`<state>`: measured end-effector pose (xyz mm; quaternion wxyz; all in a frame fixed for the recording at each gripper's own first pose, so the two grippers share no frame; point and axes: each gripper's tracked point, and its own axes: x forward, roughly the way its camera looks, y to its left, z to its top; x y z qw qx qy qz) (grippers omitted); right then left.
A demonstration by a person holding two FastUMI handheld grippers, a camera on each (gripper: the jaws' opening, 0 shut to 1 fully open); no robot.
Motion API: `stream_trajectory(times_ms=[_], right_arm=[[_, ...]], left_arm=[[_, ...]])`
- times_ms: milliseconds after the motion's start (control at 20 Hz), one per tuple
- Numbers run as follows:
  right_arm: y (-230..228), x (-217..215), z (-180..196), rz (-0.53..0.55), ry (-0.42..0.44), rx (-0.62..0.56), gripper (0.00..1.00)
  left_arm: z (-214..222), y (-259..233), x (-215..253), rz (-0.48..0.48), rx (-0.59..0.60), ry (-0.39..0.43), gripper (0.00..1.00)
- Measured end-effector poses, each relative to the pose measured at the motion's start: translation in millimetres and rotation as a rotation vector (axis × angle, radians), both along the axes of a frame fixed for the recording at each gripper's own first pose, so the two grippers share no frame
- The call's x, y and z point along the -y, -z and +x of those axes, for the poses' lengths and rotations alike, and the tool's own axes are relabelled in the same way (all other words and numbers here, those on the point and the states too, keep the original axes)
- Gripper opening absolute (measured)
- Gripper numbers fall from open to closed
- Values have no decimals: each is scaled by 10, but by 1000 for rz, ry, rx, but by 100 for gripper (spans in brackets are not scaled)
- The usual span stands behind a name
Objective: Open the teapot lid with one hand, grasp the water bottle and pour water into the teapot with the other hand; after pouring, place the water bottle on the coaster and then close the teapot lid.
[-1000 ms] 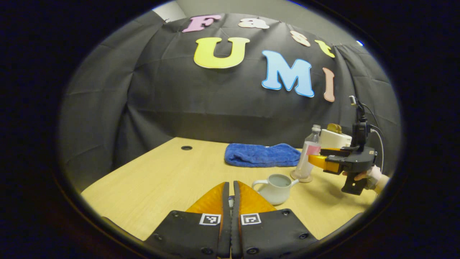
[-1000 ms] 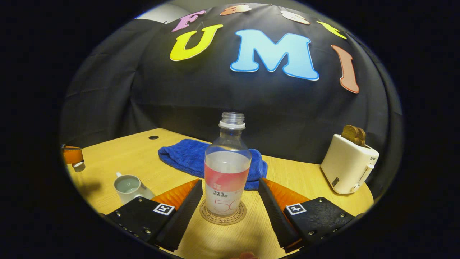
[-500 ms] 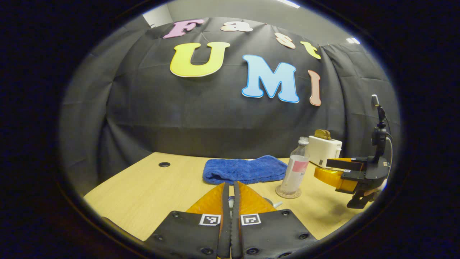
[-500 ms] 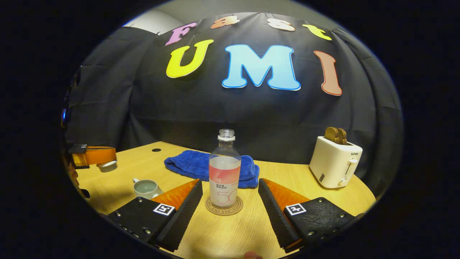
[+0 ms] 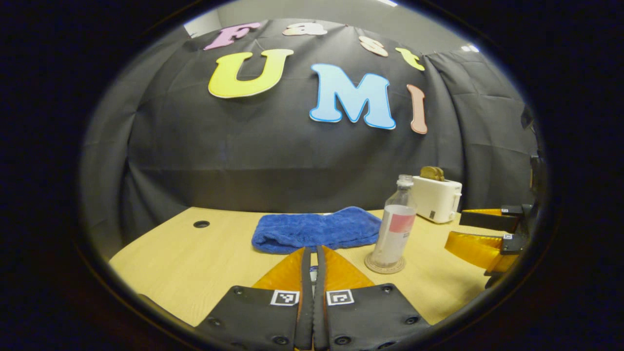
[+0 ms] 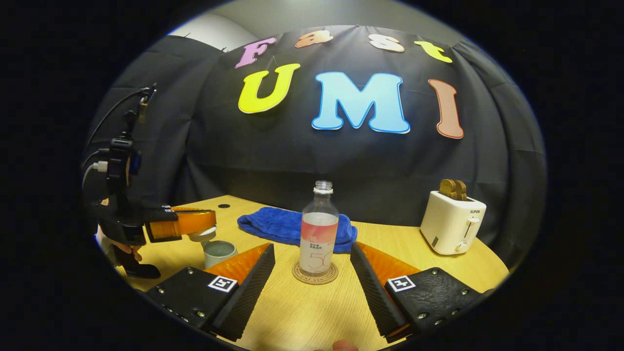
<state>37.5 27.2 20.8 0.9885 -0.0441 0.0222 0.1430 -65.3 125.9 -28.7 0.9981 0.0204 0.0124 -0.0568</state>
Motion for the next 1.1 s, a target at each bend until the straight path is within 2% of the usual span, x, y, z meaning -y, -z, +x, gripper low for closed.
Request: stream_trajectory(times_ms=[600,1100], right_arm=[[19,118,-58,20,-2,0,96],[25,230,-75,41,20,-3,97]], left_arm=[[213,189,150,40,-25,1,6],[235,351,202,28,-43,-8,6]])
